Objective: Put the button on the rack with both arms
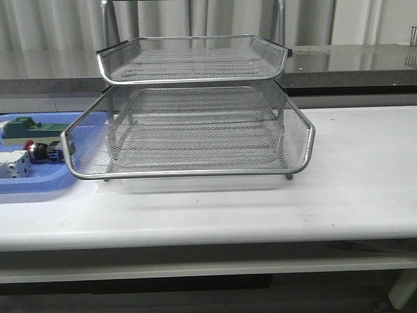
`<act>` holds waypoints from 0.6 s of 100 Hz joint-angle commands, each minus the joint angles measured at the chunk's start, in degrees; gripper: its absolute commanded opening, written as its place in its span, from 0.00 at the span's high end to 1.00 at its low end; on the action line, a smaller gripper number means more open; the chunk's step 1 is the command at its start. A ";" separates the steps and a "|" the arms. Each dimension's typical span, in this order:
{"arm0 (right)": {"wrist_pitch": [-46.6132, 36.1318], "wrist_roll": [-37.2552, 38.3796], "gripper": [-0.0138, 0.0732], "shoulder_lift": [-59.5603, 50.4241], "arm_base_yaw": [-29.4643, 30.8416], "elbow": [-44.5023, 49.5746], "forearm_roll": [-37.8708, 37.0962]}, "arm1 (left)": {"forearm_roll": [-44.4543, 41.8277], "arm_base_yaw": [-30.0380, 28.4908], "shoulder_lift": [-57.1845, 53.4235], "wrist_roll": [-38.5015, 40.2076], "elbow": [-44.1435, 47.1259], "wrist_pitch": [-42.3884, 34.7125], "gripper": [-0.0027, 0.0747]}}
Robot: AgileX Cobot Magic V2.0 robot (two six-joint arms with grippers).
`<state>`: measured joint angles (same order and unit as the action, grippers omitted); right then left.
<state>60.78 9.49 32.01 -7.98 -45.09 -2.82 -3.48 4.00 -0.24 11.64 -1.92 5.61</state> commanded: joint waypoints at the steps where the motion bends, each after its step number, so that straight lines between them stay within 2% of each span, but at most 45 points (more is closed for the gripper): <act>1: -3.00 0.04 0.92 0.20 -0.05 -1.91 -0.84 | 1.15 -0.13 1.56 0.61 -6.18 0.42 0.99; 15: -3.00 0.04 0.92 0.20 -0.05 -1.91 -0.84 | 1.15 -0.13 9.18 0.61 -14.74 7.03 0.99; 30: -3.00 0.04 0.92 0.20 -0.05 -1.91 -0.84 | 0.72 -0.13 20.11 0.51 -23.70 10.84 0.99; 60: -3.00 0.04 0.92 0.20 -0.05 -1.91 -0.84 | -1.26 -0.13 44.66 -1.72 -42.95 30.16 0.99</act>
<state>60.78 9.49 32.01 -7.98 -45.09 -2.82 -3.84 4.00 38.46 11.36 -38.58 33.36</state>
